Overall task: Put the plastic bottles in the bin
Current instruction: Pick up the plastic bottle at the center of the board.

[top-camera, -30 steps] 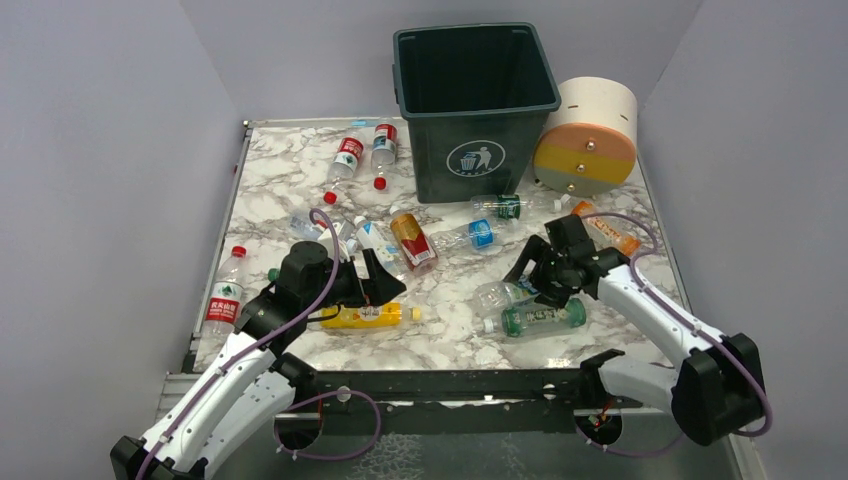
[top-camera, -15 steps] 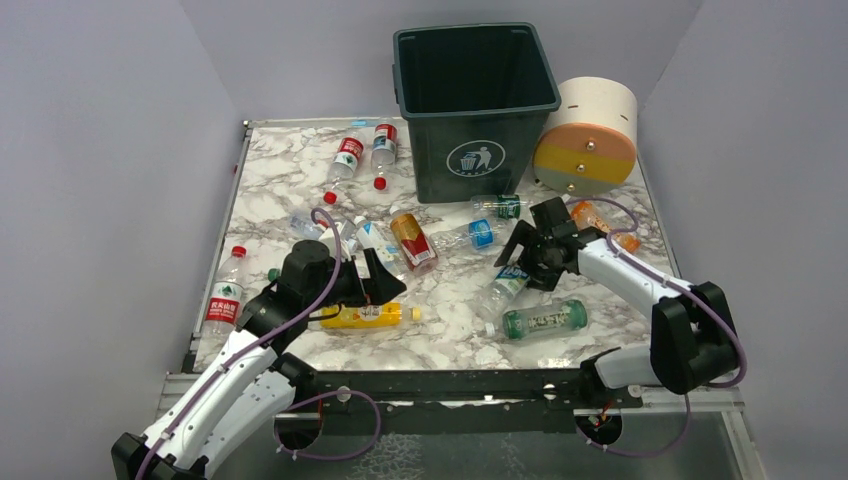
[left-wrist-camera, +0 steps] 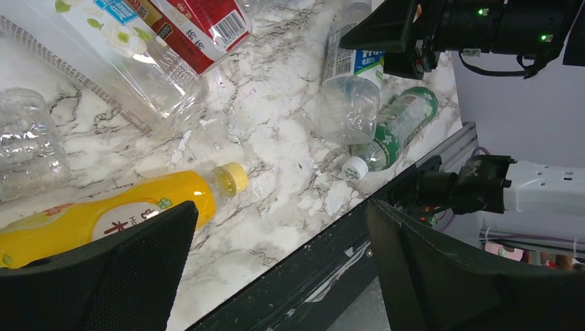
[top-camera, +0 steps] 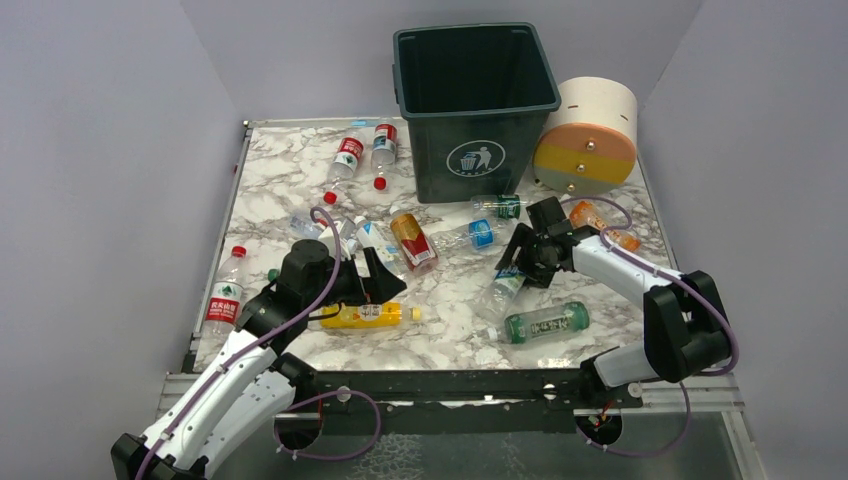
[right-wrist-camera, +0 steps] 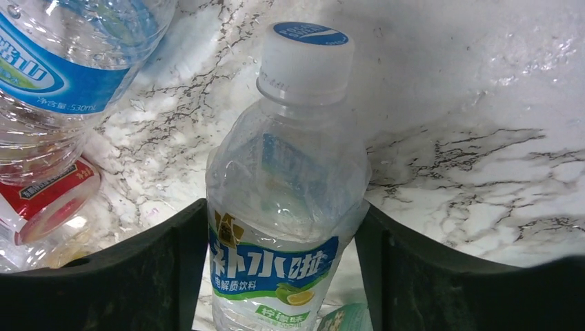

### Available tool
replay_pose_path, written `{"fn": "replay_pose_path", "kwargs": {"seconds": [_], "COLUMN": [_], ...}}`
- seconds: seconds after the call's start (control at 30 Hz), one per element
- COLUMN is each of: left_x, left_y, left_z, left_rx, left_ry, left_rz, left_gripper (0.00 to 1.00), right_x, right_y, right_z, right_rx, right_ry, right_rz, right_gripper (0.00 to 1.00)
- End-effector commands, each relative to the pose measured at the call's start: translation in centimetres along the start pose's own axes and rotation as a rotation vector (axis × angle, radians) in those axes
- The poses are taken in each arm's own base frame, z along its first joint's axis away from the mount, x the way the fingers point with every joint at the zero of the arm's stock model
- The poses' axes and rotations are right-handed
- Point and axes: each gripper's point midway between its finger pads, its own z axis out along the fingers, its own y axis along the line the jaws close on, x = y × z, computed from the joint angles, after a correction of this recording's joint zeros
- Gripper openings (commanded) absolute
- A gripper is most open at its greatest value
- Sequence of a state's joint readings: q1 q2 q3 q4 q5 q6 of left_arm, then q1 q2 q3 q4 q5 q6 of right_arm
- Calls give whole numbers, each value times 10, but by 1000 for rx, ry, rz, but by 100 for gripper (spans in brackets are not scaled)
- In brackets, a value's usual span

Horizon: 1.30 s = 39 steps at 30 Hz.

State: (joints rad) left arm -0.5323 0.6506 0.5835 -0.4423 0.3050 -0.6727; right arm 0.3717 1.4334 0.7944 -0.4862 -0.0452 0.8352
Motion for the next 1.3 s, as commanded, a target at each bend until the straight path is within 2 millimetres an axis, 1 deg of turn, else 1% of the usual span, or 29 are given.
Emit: {"fn": "replay_pose_path", "kwargs": {"seconds": [0.0, 0.1, 0.17, 0.33, 0.57, 0.77, 0.9, 1.13, 1.27], "left_x": [-17, -17, -18, -19, -22, -30, -36, -41, -43], "left_y": [-14, -14, -14, -15, -18, -25, -31, -41, -46], "left_z": [-6, -6, -6, -6, -5, -5, -1, 11, 20], "left_rx": [36, 35, 35, 36, 36, 50, 70, 115, 139], "left_ry": [-62, -65, -66, -67, -65, -74, -75, -59, -50], "left_rz": [27, 27, 28, 29, 32, 41, 49, 55, 54], "left_gripper": [99, 99, 99, 99, 99, 99, 99, 99, 99], "right_x": [-12, -16, -20, -30, -45, -53, -62, -76, -83], "right_y": [2, 6, 10, 20, 38, 52, 61, 72, 79], "right_z": [-1, -9, -16, -40, -79, -110, -140, -202, -233], "right_rx": [-2, -15, -27, -66, -140, -200, -239, -306, -344], "right_ry": [-53, -71, -87, -137, -212, -255, -309, -426, -479], "right_rz": [-23, -36, -44, -59, -81, -104, -123, -152, -168], "right_gripper": [69, 57, 54, 53, 53, 53, 53, 53, 53]}}
